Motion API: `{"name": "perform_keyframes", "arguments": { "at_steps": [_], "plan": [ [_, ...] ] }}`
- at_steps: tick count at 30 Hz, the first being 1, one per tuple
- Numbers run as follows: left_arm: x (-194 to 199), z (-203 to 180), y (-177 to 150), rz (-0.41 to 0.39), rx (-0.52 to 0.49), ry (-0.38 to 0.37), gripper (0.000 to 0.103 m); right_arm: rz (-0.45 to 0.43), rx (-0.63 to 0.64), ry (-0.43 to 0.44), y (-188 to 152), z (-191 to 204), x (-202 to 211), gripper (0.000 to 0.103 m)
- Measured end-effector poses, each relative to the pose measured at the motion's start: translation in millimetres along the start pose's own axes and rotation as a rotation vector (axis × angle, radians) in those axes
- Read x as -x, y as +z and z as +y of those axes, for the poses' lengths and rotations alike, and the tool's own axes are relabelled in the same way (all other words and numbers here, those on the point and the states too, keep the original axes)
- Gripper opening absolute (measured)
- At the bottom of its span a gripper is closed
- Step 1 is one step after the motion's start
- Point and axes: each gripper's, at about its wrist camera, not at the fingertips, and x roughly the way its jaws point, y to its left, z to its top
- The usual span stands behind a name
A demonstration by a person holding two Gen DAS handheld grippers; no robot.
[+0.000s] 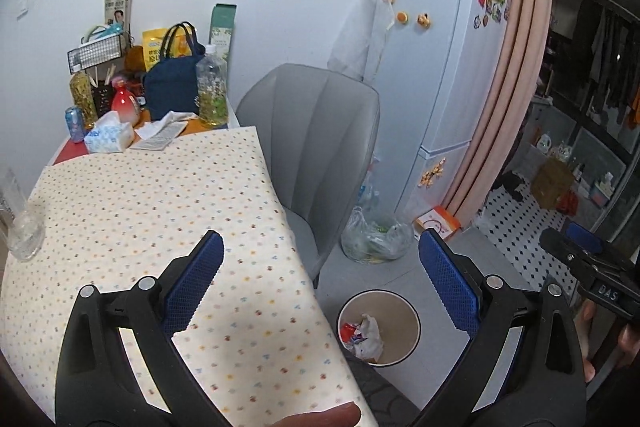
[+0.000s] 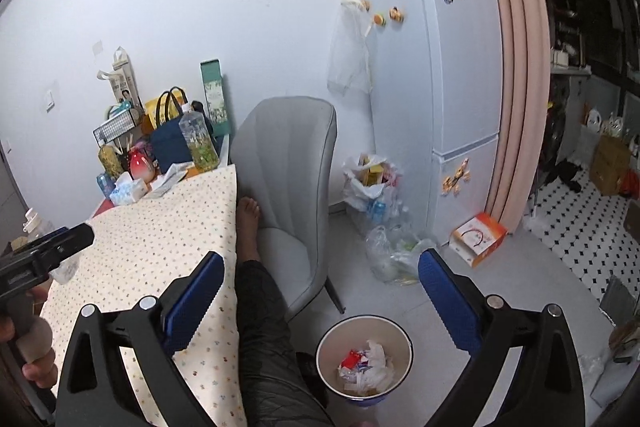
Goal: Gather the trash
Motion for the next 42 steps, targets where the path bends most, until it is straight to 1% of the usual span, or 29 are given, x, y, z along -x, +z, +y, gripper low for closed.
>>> {"name": "perform_keyframes", "arguments": {
  "at_steps": [2,5,9,12,19,24,28,37,42],
  "plan": [
    [13,7,-2,-0.016,0.001,0.003,0.097,0.008,-0.002,0.021,1,9,4,0.095],
    [30,18,-6,-0.036,0.003,0.009,0.097,0.056,-0.009,0.052,-2,20,3,0.095],
    [49,40,-16,-0.057,0.041,0.035,0.097,0.116,0.043,0.096,-13,42,-2,0.095],
    [62,57,-26,-0.069,0.066,0.064,0.097,0.124,0.085,0.116,-19,60,1,0.095],
    [93,88,-44,-0.100,0.094,0.119,0.097,0.145,0.108,0.174,-31,84,5,0.095],
    [102,103,-53,-0.107,0.116,0.140,0.097,0.153,0.126,0.173,-37,98,2,0.095],
    [101,110,-59,-0.096,0.124,0.148,0.097,0.154,0.149,0.174,-42,106,-1,0.095],
    [97,114,-68,-0.094,0.133,0.144,0.097,0.161,0.143,0.174,-50,110,-8,0.095],
    [98,111,-69,-0.102,0.129,0.139,0.097,0.163,0.160,0.178,-54,114,-10,0.095]
  ]
}}
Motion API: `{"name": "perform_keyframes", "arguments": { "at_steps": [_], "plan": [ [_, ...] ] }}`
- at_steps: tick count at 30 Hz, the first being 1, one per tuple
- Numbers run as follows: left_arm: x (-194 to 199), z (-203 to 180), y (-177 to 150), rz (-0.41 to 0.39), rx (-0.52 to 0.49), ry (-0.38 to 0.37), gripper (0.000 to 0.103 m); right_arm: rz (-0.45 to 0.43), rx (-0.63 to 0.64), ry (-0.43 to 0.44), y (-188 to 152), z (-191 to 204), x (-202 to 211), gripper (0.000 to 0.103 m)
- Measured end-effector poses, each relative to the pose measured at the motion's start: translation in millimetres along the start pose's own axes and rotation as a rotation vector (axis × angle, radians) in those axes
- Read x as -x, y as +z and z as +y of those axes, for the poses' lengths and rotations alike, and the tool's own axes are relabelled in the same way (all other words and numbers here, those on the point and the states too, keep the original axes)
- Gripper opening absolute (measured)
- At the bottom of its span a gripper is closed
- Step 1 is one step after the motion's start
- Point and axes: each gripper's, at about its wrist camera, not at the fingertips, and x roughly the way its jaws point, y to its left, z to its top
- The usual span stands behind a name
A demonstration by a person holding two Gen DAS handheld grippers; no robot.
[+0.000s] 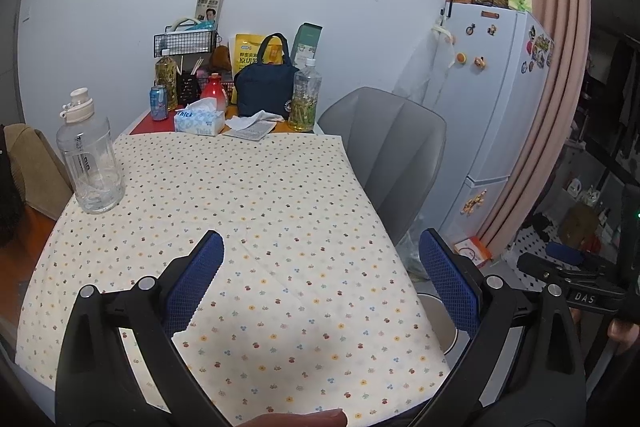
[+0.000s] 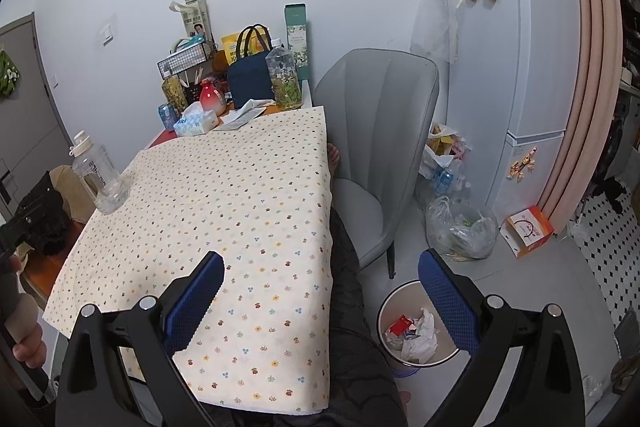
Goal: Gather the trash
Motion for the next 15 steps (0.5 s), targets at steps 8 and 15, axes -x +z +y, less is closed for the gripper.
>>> {"name": "perform_keyframes", "arguments": {
  "at_steps": [8,15],
  "plan": [
    [1,3,-3,0.000,-0.002,-0.010,0.097,-0.004,0.011,0.008,-1,8,-1,0.095],
    [4,10,-5,-0.002,0.014,-0.005,0.097,-0.003,0.028,0.007,-2,14,-4,0.095]
  ]
}}
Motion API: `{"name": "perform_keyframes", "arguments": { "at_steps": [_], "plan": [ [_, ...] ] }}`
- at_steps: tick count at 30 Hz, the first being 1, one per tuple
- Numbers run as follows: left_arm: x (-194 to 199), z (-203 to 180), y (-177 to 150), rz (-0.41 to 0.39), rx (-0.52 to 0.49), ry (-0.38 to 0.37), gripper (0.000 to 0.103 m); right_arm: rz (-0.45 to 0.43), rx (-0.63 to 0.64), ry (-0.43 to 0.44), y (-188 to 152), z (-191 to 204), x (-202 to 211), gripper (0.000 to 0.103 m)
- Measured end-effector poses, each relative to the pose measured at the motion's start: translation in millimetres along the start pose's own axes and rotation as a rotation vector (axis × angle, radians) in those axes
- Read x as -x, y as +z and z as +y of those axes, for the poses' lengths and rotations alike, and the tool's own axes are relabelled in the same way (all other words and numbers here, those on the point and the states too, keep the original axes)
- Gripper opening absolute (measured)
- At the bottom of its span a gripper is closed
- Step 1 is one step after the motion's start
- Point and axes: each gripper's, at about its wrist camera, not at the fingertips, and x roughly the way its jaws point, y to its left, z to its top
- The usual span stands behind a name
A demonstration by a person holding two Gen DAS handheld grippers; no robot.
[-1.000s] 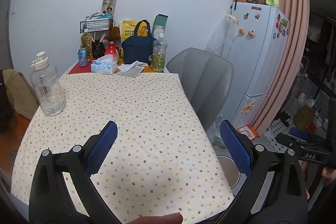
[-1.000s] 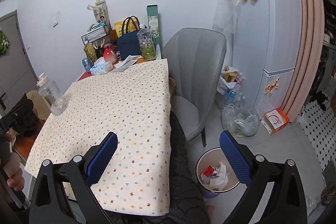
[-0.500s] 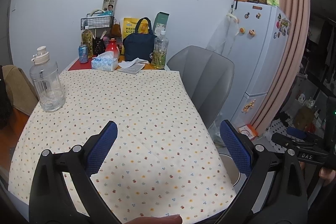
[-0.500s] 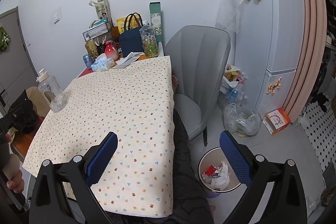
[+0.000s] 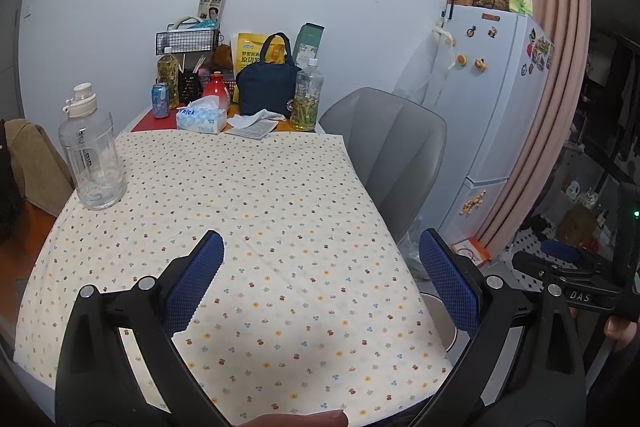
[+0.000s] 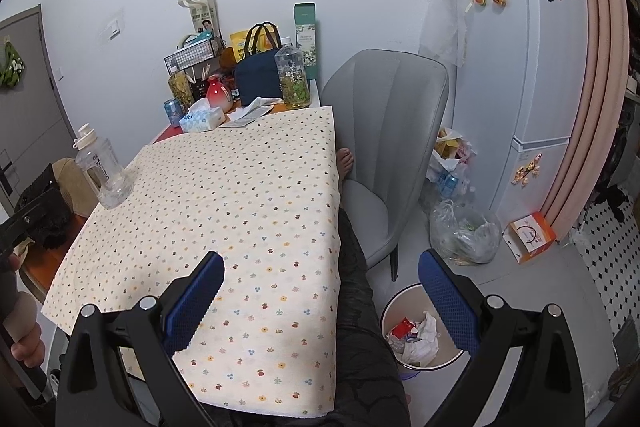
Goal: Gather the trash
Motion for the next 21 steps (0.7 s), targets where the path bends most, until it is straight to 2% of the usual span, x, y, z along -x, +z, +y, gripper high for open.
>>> {"name": "perform_keyframes", "arguments": {
  "at_steps": [21],
  "plan": [
    [-2.7,3.8,-2.9,0.009,0.011,-0.002,0.097,0.007,0.002,-0.010,1.2,-1.8,-4.2,0.095]
  ]
}}
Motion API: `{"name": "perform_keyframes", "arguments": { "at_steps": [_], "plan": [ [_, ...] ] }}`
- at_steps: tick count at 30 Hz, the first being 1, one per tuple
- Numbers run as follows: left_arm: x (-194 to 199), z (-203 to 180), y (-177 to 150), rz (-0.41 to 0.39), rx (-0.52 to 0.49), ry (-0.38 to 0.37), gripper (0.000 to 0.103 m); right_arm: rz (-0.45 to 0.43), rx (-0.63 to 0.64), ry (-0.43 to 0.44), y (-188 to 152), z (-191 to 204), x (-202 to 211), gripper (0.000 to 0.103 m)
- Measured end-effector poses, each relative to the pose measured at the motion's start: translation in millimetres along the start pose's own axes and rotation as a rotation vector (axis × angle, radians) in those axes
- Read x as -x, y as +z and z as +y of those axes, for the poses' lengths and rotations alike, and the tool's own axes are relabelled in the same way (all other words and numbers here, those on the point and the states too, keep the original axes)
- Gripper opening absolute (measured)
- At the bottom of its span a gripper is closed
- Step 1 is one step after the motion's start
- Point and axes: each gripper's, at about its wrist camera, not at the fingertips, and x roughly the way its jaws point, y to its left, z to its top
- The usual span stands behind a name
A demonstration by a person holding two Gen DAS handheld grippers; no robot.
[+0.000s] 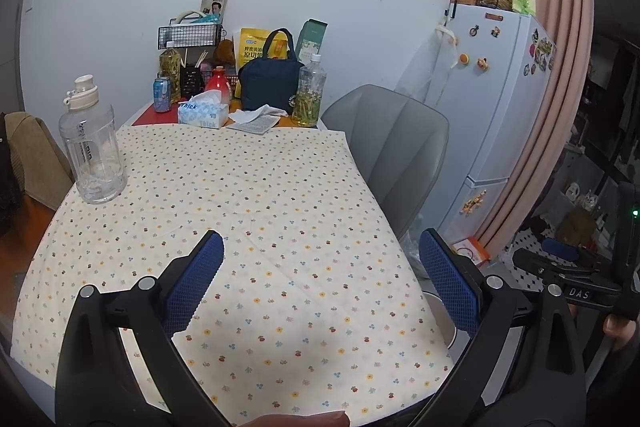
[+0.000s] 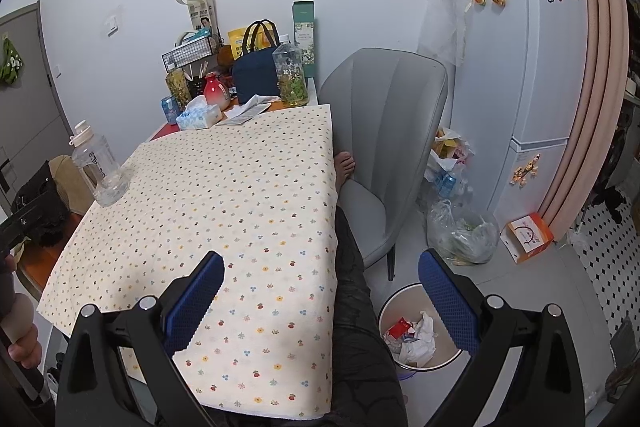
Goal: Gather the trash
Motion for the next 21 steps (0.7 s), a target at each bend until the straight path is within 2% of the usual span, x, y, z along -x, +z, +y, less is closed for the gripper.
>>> {"name": "perform_keyframes", "arguments": {
  "at_steps": [21],
  "plan": [
    [-1.7,3.7,-1.3,0.006,0.010,0.017,0.097,0.002,0.005,0.001,-3.9,2.6,-2.6,0.095]
  ]
}}
